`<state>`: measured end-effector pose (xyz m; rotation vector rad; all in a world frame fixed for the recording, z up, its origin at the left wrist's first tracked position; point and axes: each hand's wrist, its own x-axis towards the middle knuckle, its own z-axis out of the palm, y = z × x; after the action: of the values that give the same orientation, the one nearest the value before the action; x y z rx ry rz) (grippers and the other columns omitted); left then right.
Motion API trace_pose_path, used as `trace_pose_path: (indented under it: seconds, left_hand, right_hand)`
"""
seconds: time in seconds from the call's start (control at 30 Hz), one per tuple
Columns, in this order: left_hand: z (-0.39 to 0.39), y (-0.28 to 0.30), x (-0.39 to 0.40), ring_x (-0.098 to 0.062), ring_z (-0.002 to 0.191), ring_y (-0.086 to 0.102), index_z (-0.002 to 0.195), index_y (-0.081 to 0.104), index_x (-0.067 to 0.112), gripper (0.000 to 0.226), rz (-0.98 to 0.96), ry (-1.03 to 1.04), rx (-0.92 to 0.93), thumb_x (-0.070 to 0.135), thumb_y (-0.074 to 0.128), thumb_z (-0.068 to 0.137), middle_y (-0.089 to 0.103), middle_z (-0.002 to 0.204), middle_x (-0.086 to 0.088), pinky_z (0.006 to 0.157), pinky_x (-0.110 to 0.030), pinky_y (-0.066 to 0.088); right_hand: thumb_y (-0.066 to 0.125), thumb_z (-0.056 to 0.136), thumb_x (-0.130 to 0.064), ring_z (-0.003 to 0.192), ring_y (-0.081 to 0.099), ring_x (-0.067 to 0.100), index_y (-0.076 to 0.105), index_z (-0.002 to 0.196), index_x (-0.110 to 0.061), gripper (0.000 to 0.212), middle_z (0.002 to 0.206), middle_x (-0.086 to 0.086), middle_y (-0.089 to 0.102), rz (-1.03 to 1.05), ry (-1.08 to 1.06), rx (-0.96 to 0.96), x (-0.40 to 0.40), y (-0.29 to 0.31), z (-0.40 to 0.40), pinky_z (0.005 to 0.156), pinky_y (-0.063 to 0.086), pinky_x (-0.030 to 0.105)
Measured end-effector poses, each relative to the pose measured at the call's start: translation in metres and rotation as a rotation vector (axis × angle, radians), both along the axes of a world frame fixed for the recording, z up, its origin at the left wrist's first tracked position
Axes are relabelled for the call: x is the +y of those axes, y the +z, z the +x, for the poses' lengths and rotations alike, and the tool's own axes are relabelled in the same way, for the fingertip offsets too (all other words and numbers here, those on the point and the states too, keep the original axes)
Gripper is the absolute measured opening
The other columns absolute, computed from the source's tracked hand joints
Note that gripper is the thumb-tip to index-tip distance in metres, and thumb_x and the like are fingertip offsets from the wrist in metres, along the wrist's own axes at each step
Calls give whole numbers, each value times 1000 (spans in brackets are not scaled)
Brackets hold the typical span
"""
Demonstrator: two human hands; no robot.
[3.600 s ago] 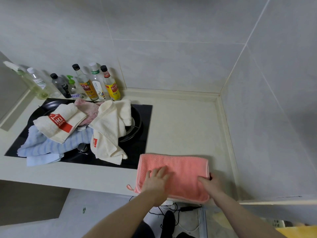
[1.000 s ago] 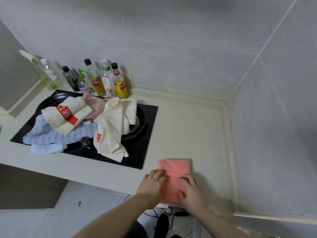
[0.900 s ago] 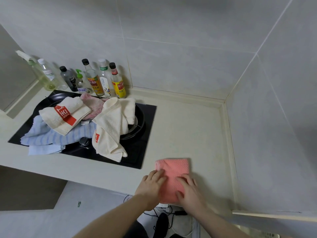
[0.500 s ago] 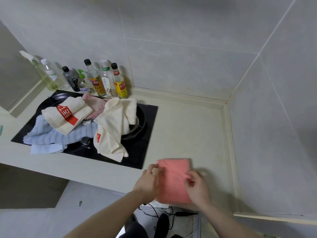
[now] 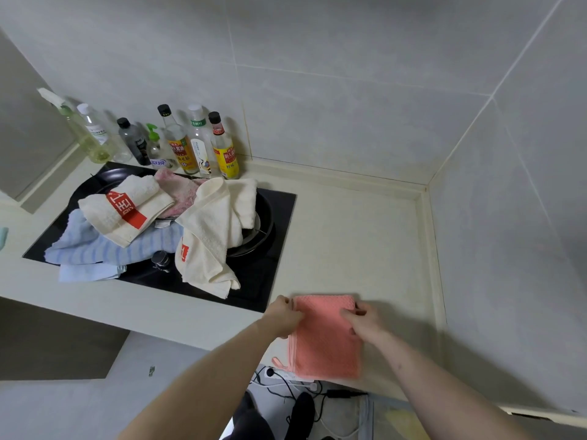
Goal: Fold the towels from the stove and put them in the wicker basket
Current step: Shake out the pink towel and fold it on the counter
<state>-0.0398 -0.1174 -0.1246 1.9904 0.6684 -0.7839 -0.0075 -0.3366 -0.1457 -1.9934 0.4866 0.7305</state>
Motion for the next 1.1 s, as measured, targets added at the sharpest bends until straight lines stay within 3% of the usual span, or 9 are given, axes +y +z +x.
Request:
trace_pose_path:
  seconds: [0.13, 0.3, 0.43, 0.57, 0.63, 0.73, 0.9, 0.97, 1.1]
  left_hand:
    - [2, -1, 0, -15, 68, 50, 131, 49, 13, 37, -86, 103, 55, 19, 56, 95, 55, 92, -4, 52, -25, 41]
    - [6, -4, 2, -15, 61, 41, 121, 60, 6, 32, -157, 176, 47, 14, 62, 90, 49, 80, -4, 47, -25, 31]
    - [11, 2, 1, -16, 68, 47, 106, 56, 14, 17, -234, 225, 58, 12, 61, 90, 53, 84, -4, 57, -27, 43]
    - [17, 4, -2, -18, 61, 51, 87, 56, 9, 6, -308, 271, 37, 5, 58, 82, 55, 75, -8, 60, -31, 47]
    - [19, 2, -3, -19, 66, 60, 98, 60, 5, 14, -333, 294, 14, 1, 57, 85, 62, 82, -10, 64, -29, 53]
    - [20, 2, -4, -24, 88, 70, 118, 57, 6, 30, -364, 314, 5, -2, 53, 89, 69, 107, -15, 74, -30, 63]
    - [19, 5, -5, -30, 95, 73, 123, 60, 7, 35, -350, 280, -41, -2, 44, 92, 70, 108, -15, 75, -33, 64]
    - [17, 7, -5, -30, 99, 73, 117, 60, 11, 33, -339, 268, -64, -2, 44, 92, 71, 110, -15, 73, -31, 63]
    - [15, 2, -4, -27, 103, 72, 115, 65, 15, 32, -334, 217, -121, 7, 55, 86, 73, 109, -9, 92, -41, 61]
  right_hand:
    - [71, 91, -20, 52, 54, 12, 67, 99, -17, 10, 65, -1, 62, -24, 62, 131, 0, 6, 2, 45, 37, 20]
    - [75, 81, -34, 46, 47, 11, 62, 83, -23, 17, 57, -1, 56, -18, 64, 260, -5, 14, 9, 48, 32, 21]
    - [72, 85, -44, 48, 45, 11, 62, 81, -25, 23, 60, -3, 53, 3, 8, 244, -7, 20, 12, 48, 33, 20]
    - [75, 86, -36, 52, 49, 11, 67, 93, -22, 17, 64, -5, 58, 16, 2, 186, -6, 19, 14, 49, 36, 21]
    - [76, 86, -27, 54, 52, 10, 68, 93, -20, 13, 65, -4, 60, 30, 0, 167, -6, 18, 15, 50, 38, 22]
    - [75, 88, -17, 52, 55, 10, 68, 93, -18, 8, 65, -2, 63, 51, 9, 133, -5, 22, 16, 46, 41, 19]
    - [68, 94, -6, 54, 70, 15, 61, 115, -6, 23, 103, 12, 71, 124, -1, 136, -8, 35, 16, 38, 45, 19]
    - [67, 94, -3, 51, 71, 14, 58, 117, -7, 25, 106, 11, 68, 133, -9, 117, -8, 41, 13, 39, 47, 20]
    - [64, 93, 6, 45, 68, 11, 52, 122, -3, 33, 112, 16, 62, 135, -12, 53, -9, 40, 8, 37, 47, 19]
